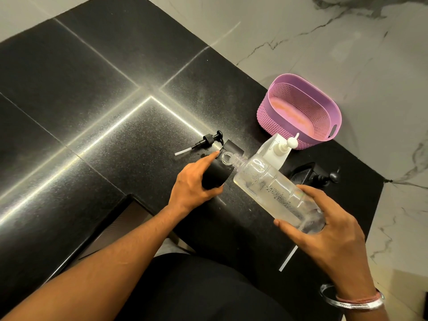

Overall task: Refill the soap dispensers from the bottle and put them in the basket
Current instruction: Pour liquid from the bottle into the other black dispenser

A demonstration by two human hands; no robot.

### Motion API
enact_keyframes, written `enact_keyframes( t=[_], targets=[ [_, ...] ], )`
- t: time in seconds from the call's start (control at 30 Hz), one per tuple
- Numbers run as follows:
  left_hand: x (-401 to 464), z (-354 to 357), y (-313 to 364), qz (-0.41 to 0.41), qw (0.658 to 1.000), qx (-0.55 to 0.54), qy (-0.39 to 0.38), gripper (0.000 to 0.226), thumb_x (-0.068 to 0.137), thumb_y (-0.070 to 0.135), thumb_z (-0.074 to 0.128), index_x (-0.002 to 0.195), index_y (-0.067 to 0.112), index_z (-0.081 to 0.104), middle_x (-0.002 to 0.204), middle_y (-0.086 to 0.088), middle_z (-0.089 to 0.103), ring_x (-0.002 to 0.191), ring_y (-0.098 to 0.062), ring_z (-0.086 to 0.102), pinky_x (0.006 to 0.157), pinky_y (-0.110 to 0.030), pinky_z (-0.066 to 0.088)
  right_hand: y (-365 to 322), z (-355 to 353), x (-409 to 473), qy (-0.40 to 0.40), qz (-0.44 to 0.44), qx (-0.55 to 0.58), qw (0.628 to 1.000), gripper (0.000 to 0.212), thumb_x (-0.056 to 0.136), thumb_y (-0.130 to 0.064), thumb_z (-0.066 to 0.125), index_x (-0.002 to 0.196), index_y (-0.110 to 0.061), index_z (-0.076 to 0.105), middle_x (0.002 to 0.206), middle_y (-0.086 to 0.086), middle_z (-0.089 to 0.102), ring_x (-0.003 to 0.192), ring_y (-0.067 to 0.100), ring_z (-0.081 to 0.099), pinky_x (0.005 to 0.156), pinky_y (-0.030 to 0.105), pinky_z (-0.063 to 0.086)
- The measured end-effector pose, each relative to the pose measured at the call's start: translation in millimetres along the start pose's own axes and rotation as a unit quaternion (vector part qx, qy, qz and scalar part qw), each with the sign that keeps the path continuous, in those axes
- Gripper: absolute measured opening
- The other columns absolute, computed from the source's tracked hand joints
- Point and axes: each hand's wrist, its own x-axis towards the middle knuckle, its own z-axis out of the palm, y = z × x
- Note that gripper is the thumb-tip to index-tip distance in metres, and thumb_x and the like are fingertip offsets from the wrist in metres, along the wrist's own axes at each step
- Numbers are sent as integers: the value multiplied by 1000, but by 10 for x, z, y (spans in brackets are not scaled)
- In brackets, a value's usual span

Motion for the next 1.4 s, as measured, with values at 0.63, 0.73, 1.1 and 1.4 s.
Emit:
enact_keyframes(
  t=[0.63,0.73,1.1,1.4],
  targets=[
    [-6,3,6,-4,1000,-1,5,92,77,37,91,156,32,45,129,7,70,105,-20,65,96,-36,53,-29,-7,7,5,-2,-2,1000,83,67,-64,84,139,-29,58,127,-7,68,110,13,66,77,30,64],
    [-3,-6,3,-2,1000,1,3,91,78,39,91,156,31,45,128,6,70,104,-20,66,96,-36,53,-17,-2,4,3,-1,-1,1000,84,67,-65,83,139,-29,58,128,-6,68,111,13,65,77,30,64],
    [-2,-3,3,1,1000,4,5,92,77,38,91,156,32,44,128,5,70,104,-19,65,94,-36,53,-24,1,6,3,-1,-3,1000,85,67,-66,82,139,-29,58,129,-4,68,111,13,64,76,28,63],
    [0,1,1,1,1000,-5,1,93,77,37,91,157,32,44,131,5,69,106,-22,67,96,-37,54,-24,-5,-4,-1,3,-3,1000,87,67,-66,82,141,-27,57,130,-3,67,113,16,64,77,26,62]
  ],
)
